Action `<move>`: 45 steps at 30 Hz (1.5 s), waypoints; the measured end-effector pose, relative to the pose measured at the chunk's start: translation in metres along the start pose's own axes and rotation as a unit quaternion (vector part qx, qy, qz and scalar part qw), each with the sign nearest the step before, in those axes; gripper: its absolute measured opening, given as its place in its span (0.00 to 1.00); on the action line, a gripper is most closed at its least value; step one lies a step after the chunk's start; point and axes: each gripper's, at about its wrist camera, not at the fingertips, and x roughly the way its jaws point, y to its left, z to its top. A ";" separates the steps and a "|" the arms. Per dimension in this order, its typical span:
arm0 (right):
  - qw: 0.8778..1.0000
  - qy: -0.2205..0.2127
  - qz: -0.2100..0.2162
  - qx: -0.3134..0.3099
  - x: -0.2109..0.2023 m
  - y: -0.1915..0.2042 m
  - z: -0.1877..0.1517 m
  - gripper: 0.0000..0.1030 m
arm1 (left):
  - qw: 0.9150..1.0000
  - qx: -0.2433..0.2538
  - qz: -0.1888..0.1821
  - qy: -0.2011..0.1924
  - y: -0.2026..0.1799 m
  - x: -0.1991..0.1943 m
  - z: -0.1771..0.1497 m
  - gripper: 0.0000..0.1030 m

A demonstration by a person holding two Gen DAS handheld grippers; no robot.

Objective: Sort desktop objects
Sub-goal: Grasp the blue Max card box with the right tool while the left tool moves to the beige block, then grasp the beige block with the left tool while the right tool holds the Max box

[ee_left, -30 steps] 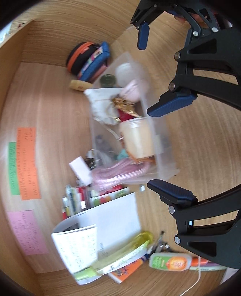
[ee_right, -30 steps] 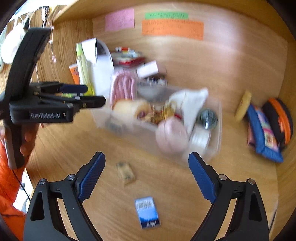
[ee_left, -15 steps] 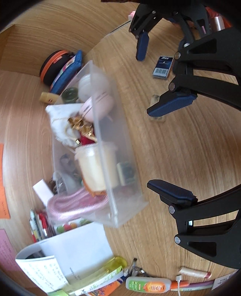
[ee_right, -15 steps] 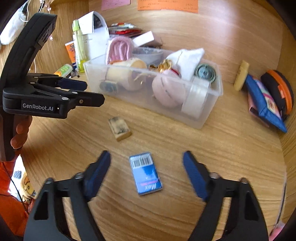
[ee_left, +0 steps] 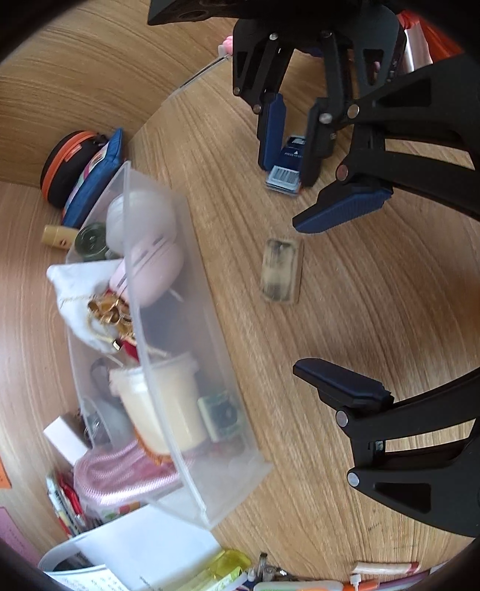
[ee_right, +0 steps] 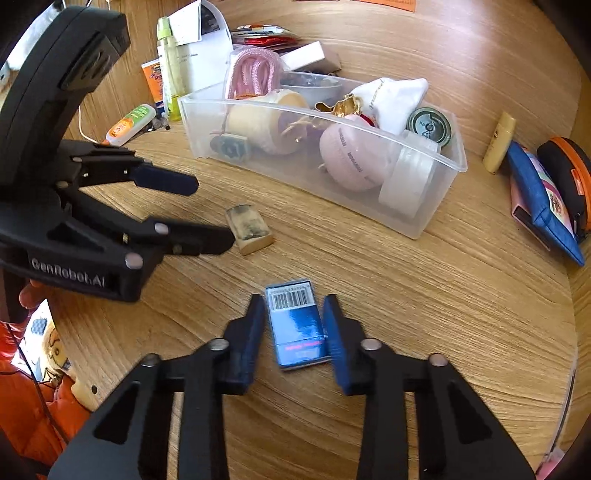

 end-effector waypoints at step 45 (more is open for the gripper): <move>0.992 -0.090 0.065 0.062 -0.025 -0.021 0.050 0.24 | 0.990 -0.070 0.033 -0.113 0.030 -0.056 0.019 0.38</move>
